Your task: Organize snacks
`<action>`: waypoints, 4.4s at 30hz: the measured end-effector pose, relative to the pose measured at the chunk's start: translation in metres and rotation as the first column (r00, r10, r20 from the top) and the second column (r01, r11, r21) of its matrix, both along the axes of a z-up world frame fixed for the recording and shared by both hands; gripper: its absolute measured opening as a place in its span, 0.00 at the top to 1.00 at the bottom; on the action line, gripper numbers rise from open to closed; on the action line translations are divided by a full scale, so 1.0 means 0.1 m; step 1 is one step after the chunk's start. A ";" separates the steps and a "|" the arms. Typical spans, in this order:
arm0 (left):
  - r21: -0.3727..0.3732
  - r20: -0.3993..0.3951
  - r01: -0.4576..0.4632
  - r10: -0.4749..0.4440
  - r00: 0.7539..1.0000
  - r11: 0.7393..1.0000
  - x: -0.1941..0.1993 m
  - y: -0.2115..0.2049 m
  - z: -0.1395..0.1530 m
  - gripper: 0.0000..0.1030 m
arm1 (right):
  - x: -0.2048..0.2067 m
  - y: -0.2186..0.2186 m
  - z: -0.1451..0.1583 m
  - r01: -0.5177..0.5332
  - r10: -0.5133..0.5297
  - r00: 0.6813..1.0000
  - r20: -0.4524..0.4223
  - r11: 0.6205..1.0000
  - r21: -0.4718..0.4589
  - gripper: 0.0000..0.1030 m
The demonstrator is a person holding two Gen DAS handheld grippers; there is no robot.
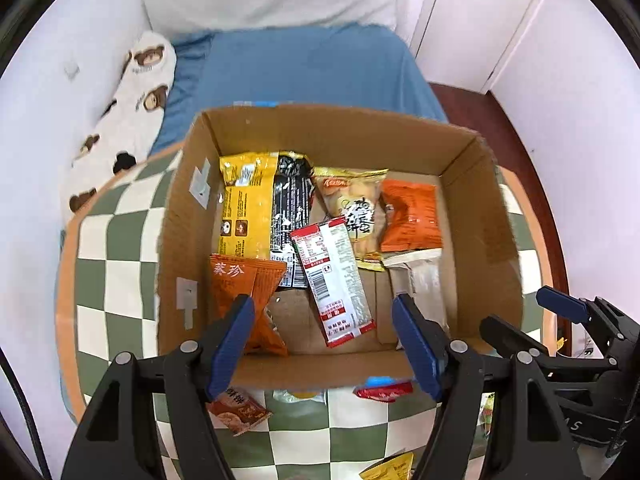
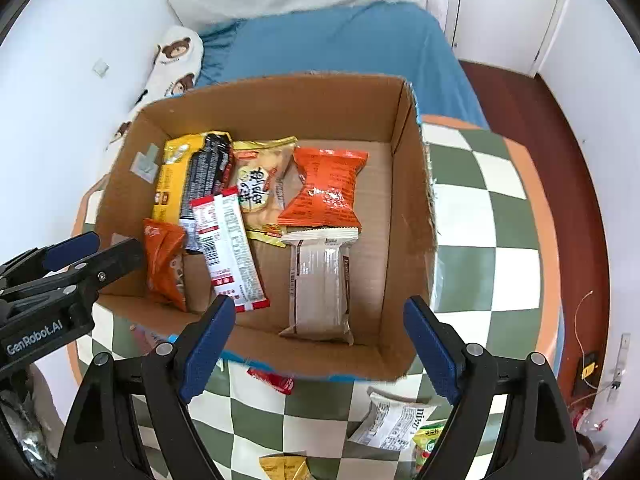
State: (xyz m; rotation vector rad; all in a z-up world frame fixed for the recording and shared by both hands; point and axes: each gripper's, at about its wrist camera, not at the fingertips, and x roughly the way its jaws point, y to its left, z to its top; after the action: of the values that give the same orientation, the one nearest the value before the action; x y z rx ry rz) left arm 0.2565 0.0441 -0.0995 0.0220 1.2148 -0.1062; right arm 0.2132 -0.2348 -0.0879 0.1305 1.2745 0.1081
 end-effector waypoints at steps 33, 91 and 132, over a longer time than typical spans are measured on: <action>-0.086 -0.198 -0.387 0.365 0.910 0.918 -1.00 1.48 -1.10 0.04 | -0.85 0.93 -0.83 0.020 -0.002 0.998 -0.058 0.950 0.313 0.14; 0.115 -0.357 -0.037 0.076 0.931 0.993 -2.00 0.19 -2.21 0.48 | -1.91 0.51 -1.98 0.014 0.007 0.937 -0.350 0.998 0.057 0.44; 0.025 -0.174 0.064 -0.059 0.983 0.998 0.46 0.09 -0.44 0.47 | 0.17 0.26 -0.01 -0.054 0.048 0.997 0.061 0.994 0.091 0.47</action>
State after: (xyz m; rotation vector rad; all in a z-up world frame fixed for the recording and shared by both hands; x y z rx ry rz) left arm 0.3025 0.0534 -0.1440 0.0777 1.3904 -0.1460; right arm 0.2298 -0.2084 -0.0886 0.1729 1.2143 0.2135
